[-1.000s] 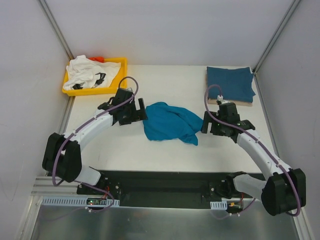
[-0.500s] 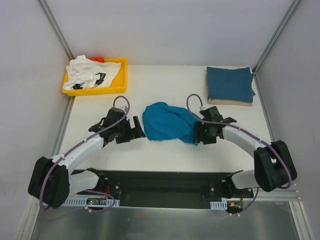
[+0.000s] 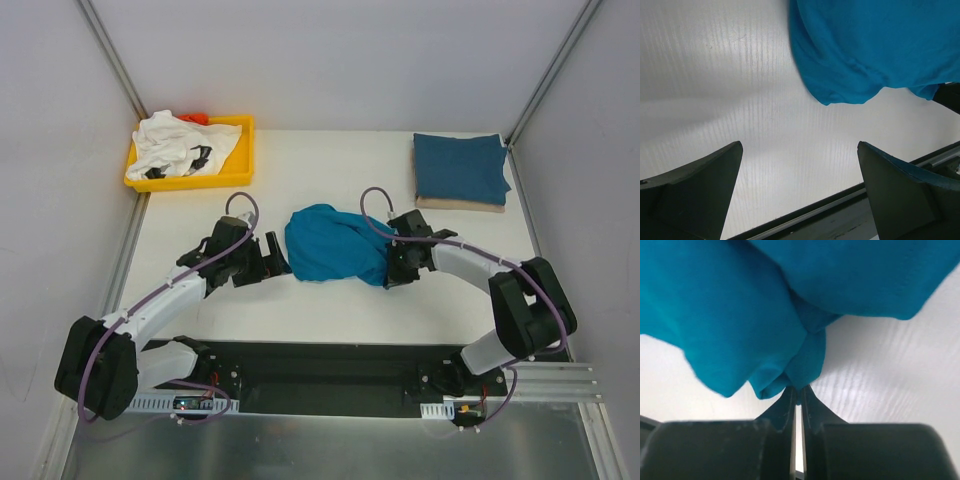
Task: Fold and stack the t-shirts
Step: Flatten out the tshirt
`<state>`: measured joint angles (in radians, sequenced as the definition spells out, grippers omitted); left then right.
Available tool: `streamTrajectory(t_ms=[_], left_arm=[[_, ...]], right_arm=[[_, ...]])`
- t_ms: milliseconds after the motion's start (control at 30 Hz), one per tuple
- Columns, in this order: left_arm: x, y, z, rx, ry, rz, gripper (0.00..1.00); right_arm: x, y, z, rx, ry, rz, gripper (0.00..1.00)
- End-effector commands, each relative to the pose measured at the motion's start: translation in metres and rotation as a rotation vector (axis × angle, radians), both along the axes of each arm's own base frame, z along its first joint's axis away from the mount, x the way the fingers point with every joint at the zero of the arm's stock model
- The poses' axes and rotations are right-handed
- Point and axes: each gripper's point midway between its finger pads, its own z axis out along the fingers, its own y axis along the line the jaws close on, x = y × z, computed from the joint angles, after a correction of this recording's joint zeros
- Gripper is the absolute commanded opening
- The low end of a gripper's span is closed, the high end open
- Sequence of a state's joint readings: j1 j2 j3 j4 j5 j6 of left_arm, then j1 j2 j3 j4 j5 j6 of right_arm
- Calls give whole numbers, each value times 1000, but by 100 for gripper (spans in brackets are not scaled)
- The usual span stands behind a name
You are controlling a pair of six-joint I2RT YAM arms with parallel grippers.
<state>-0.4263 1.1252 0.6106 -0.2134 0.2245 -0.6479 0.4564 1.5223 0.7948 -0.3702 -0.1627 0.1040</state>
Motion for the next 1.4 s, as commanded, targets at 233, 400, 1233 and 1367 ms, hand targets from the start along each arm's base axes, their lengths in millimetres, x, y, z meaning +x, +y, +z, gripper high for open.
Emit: streamTrajectory(t_ms=[233,400,1233,1367], left_arm=[[2,0,37,-68,-236,-34,99],[-1,1,74,-102,-398,-77,99],[-34,-14,117,-277,-517,-192,100],[-33,-15,108,-280,-476,-182,99]], right_arm=[[7,42,166,98,-442,156,1],[18,48,290,241,-740,145,1],[38,60,651,665,-1526,17,1],[97,45,590,311,-1440,-119,1]])
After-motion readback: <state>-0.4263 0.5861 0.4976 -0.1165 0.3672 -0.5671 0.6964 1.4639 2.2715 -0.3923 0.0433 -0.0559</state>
